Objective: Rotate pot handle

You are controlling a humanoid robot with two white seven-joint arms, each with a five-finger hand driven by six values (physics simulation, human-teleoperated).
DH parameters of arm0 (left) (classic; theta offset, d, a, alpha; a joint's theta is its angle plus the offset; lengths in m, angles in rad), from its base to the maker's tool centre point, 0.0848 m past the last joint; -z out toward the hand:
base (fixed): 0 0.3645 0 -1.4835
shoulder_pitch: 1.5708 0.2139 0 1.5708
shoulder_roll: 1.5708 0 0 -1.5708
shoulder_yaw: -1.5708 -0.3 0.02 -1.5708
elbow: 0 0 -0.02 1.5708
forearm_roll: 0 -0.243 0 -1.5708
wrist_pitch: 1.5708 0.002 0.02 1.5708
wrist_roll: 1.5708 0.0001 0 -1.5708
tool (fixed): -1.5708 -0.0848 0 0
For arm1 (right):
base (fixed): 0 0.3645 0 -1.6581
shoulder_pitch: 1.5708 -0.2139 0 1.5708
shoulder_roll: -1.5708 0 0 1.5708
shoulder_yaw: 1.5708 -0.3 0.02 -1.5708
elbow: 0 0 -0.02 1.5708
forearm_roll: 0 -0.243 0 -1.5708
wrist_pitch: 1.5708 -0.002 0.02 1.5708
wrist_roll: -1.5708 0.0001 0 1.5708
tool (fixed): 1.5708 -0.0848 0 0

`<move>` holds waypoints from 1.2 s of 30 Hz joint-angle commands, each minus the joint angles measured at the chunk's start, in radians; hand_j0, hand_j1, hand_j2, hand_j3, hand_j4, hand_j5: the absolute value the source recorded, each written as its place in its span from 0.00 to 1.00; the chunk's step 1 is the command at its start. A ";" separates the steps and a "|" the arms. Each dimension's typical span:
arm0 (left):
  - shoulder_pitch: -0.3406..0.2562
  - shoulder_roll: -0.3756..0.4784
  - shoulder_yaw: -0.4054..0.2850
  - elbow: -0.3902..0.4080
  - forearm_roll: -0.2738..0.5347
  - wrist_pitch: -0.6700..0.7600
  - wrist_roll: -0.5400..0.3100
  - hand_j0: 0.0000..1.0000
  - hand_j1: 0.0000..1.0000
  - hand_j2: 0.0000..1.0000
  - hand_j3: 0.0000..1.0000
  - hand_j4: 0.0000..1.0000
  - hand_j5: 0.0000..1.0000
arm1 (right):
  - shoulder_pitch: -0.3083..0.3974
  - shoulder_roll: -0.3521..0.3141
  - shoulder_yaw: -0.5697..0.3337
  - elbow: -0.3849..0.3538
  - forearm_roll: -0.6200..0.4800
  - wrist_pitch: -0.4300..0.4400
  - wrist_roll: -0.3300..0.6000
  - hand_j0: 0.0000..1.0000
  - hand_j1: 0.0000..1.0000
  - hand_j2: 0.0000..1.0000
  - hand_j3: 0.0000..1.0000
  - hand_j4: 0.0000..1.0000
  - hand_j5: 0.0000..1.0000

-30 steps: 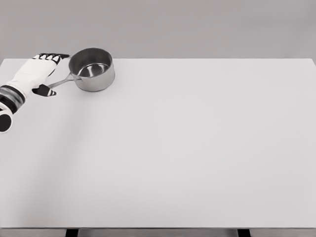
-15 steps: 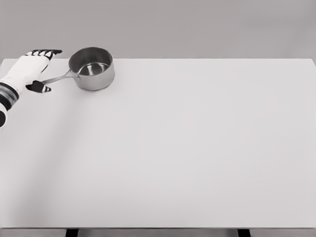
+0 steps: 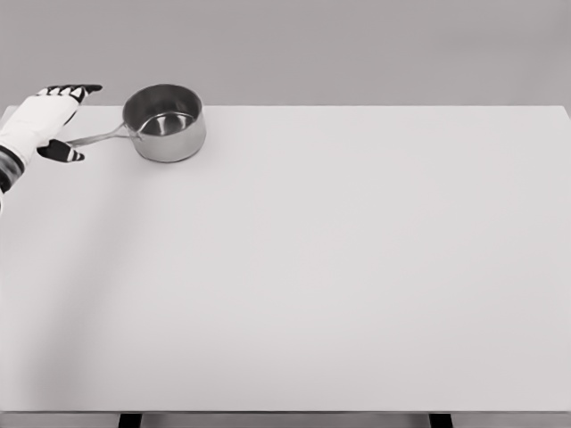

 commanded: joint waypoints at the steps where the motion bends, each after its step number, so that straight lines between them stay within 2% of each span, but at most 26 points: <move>1: 0.000 0.001 0.002 0.019 0.004 -0.005 0.001 1.00 1.00 1.00 1.00 1.00 1.00 | 0.000 0.000 0.000 0.000 0.000 0.000 0.000 1.00 1.00 1.00 1.00 1.00 1.00; 23: -0.035 -0.017 0.014 0.123 0.036 -0.026 0.036 1.00 1.00 1.00 1.00 1.00 1.00 | 0.000 0.000 0.000 0.000 0.000 0.000 0.000 1.00 1.00 1.00 1.00 1.00 1.00; 34: -0.063 -0.043 0.012 0.206 0.052 -0.032 0.044 1.00 1.00 1.00 1.00 1.00 1.00 | 0.000 0.000 0.000 0.000 0.000 0.001 0.000 1.00 1.00 1.00 1.00 1.00 1.00; 36: -0.063 -0.042 0.014 0.198 0.056 -0.058 0.042 1.00 1.00 1.00 1.00 1.00 1.00 | 0.000 0.000 0.000 0.000 0.000 0.000 0.000 1.00 1.00 1.00 1.00 1.00 1.00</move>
